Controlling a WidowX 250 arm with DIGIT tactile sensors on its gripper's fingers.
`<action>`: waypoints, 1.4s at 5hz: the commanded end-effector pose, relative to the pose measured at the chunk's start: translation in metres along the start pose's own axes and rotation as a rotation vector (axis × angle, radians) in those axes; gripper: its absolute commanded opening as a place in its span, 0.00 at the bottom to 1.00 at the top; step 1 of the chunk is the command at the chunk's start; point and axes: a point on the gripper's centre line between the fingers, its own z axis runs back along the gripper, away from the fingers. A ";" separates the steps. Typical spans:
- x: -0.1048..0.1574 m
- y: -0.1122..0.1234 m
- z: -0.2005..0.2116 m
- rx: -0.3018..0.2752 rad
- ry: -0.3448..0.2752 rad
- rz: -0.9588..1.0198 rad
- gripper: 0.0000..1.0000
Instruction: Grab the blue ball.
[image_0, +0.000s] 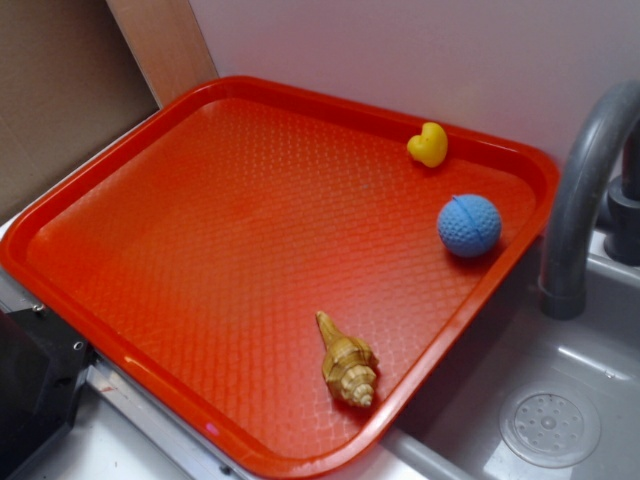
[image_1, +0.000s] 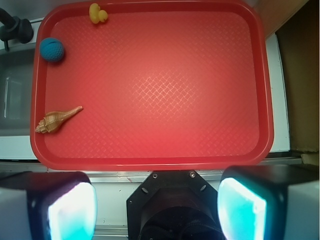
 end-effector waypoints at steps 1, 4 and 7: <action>0.000 0.000 0.000 0.000 0.000 0.000 1.00; 0.029 -0.046 -0.051 -0.184 -0.086 -0.474 1.00; 0.071 -0.093 -0.093 -0.153 -0.007 -0.658 1.00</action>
